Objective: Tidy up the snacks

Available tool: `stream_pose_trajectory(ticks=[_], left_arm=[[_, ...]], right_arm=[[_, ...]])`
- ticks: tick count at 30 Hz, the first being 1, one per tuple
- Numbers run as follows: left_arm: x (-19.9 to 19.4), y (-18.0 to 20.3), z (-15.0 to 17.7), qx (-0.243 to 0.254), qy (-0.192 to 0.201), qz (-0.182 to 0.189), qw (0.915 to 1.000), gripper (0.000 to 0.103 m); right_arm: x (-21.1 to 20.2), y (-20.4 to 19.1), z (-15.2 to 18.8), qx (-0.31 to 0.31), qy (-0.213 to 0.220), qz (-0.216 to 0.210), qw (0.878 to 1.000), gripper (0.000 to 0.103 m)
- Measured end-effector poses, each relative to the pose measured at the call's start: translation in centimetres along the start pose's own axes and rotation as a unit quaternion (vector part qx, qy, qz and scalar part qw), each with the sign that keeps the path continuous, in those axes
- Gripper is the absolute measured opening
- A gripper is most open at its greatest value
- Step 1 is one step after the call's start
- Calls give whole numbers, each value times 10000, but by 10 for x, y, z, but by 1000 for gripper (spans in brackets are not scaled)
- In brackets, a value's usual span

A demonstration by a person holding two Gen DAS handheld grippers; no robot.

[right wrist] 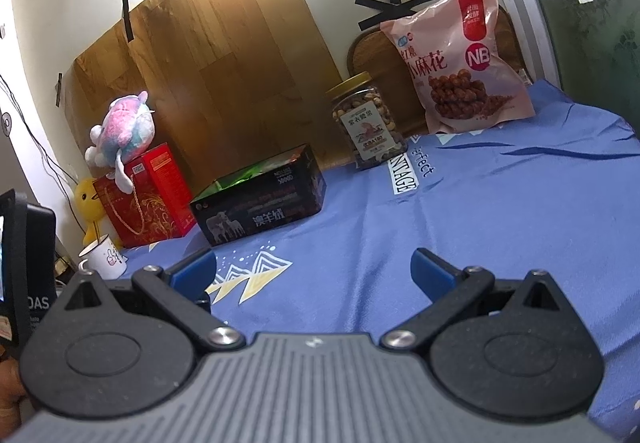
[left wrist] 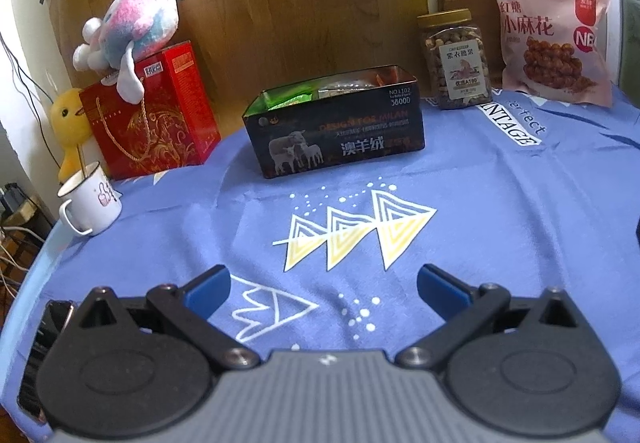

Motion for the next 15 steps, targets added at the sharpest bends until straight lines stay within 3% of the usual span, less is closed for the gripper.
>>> stream_pose_trajectory(ticks=[15], left_arm=[[-4, 1, 0, 90, 116, -264, 9995, 103]], right_arm=[[0, 3, 2, 92, -59, -60, 9999, 103]])
Point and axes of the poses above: each gripper's, at about its wrist camera, not at the fingertips, and x roughly the way its jaws point, y to its right, z to its underside, the point moved 4 cm from there along x, roughly the way its jaws point, and after that the axes turned 12 degrees about z, right-handed, at the moved point
